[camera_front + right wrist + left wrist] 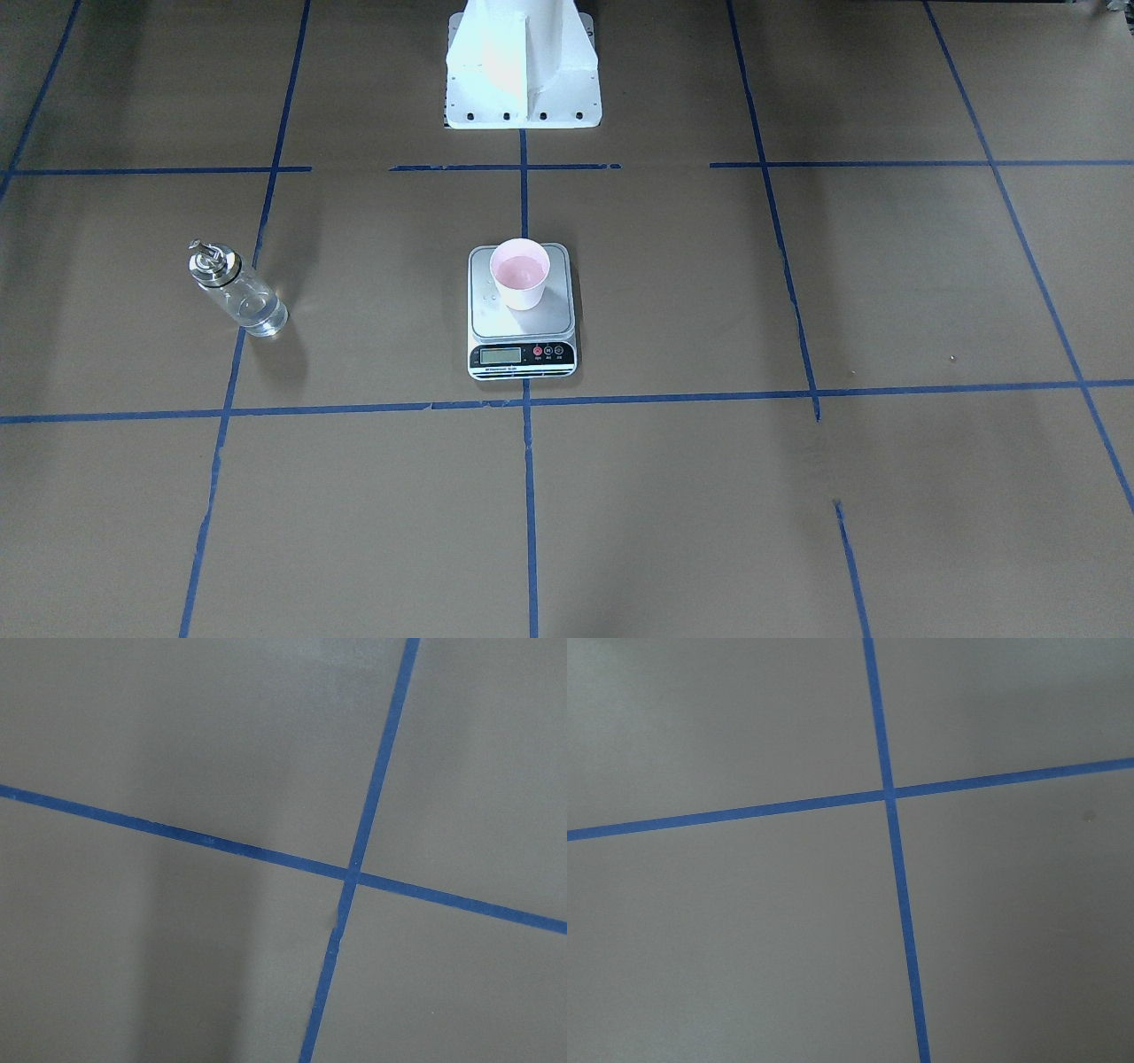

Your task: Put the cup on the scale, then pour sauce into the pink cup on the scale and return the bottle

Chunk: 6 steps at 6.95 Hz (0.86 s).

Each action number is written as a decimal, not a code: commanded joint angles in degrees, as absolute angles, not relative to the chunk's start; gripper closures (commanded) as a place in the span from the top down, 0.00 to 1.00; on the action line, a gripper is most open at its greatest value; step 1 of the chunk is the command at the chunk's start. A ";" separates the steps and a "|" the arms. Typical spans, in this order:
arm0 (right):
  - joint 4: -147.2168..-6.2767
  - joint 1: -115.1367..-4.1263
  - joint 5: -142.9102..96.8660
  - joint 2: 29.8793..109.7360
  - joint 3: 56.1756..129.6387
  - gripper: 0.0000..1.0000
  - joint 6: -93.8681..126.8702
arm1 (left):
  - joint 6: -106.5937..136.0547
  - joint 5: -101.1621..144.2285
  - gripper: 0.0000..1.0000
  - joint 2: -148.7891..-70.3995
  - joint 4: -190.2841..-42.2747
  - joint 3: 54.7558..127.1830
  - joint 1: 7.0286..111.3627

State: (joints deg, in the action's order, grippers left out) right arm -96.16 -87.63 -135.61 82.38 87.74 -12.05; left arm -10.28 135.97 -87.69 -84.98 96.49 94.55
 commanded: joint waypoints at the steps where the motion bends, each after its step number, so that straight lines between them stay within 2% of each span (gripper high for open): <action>1: -96.15 -87.63 -135.62 82.62 88.07 1.00 -12.04 | -10.37 136.14 1.00 -88.06 -84.90 96.94 94.75; 6: -96.15 -87.71 -135.35 83.23 88.15 1.00 -12.13 | -10.55 133.18 1.00 -86.57 -80.61 97.73 94.31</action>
State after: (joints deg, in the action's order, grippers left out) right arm -96.15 -87.70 -135.45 83.17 88.22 -12.10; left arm -10.48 135.08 -86.83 -82.71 97.62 94.54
